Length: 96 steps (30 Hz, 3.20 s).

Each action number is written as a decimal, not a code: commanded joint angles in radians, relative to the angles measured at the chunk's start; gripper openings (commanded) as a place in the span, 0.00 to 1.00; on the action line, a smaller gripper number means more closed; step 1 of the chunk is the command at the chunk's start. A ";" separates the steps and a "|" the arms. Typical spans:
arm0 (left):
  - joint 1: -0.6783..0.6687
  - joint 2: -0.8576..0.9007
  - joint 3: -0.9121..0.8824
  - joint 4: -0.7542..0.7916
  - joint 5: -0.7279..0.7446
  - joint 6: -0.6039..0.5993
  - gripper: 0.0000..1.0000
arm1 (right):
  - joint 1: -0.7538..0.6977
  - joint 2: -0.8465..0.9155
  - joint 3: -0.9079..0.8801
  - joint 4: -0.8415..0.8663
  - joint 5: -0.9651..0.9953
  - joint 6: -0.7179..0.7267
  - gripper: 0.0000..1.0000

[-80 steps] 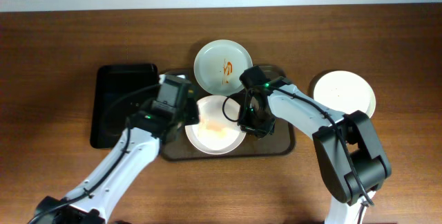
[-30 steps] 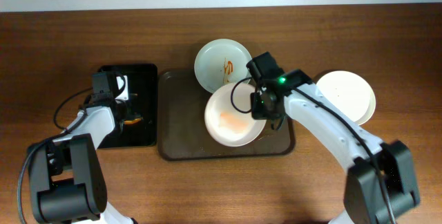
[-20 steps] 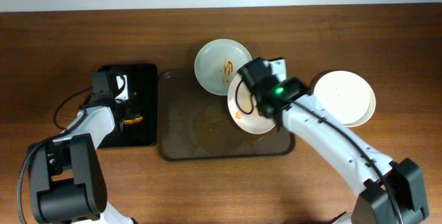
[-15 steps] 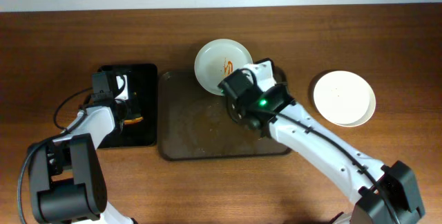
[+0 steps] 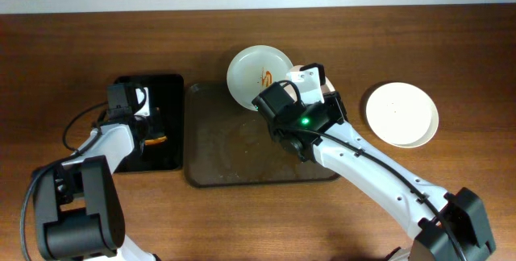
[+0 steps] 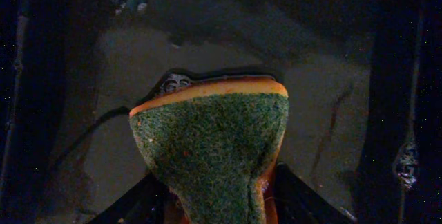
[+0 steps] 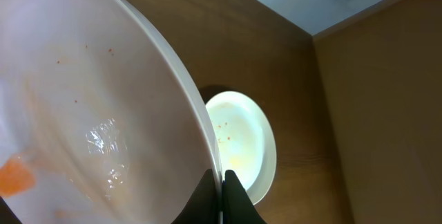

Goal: Clean dirty plates on tray and stack at the side
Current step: 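Lift the front-left plate with the right gripper and stack it on the right plate, then release the plate on the stack and dip the sponge in the basin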

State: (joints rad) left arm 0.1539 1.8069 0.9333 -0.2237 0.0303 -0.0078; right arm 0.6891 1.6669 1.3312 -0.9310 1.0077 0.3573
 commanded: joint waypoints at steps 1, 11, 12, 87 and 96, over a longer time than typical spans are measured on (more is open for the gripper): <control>0.006 0.038 -0.012 -0.016 0.008 -0.006 0.50 | 0.003 -0.030 -0.003 0.010 0.146 0.001 0.04; 0.006 0.038 -0.012 -0.023 0.008 -0.006 0.50 | -0.019 -0.030 -0.003 0.084 0.093 0.023 0.04; 0.006 0.038 -0.012 -0.024 0.008 -0.006 0.50 | -0.039 -0.030 -0.003 0.081 0.086 0.026 0.04; -0.005 -0.073 0.046 -0.082 0.112 0.109 0.00 | -0.781 0.113 -0.003 -0.008 -1.258 -0.163 0.65; -0.005 -0.177 0.070 -0.048 0.111 0.109 0.57 | -0.781 0.113 -0.003 -0.009 -1.259 -0.163 0.65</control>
State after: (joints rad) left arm 0.1509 1.6421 0.9829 -0.2722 0.1455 0.1081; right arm -0.0971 1.7817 1.3296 -0.9363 -0.2386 0.2043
